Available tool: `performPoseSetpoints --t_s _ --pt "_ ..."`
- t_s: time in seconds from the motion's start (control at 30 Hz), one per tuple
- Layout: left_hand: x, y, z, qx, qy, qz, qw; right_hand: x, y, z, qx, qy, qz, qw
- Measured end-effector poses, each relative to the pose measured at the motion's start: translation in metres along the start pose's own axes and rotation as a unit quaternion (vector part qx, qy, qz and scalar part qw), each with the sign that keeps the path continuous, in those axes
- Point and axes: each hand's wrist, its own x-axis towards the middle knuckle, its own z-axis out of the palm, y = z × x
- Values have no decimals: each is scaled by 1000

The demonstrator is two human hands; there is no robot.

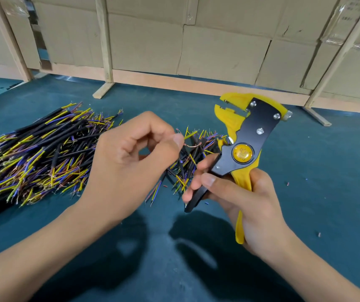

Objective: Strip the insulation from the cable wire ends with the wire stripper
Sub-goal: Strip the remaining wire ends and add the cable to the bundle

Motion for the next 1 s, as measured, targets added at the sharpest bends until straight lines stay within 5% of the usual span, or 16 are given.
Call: performPoseSetpoints --t_s 0.23,0.57,1.0 --pt "3 -1 -1 -24 13 -15 1000 -1 1 1 23 -26 17 999" --pt "4 -6 -4 -115 42 -30 992 -1 -6 -5 91 -190 108 972" --pt "6 -7 -7 -68 64 -23 995 3 -8 -14 37 -224 91 970"
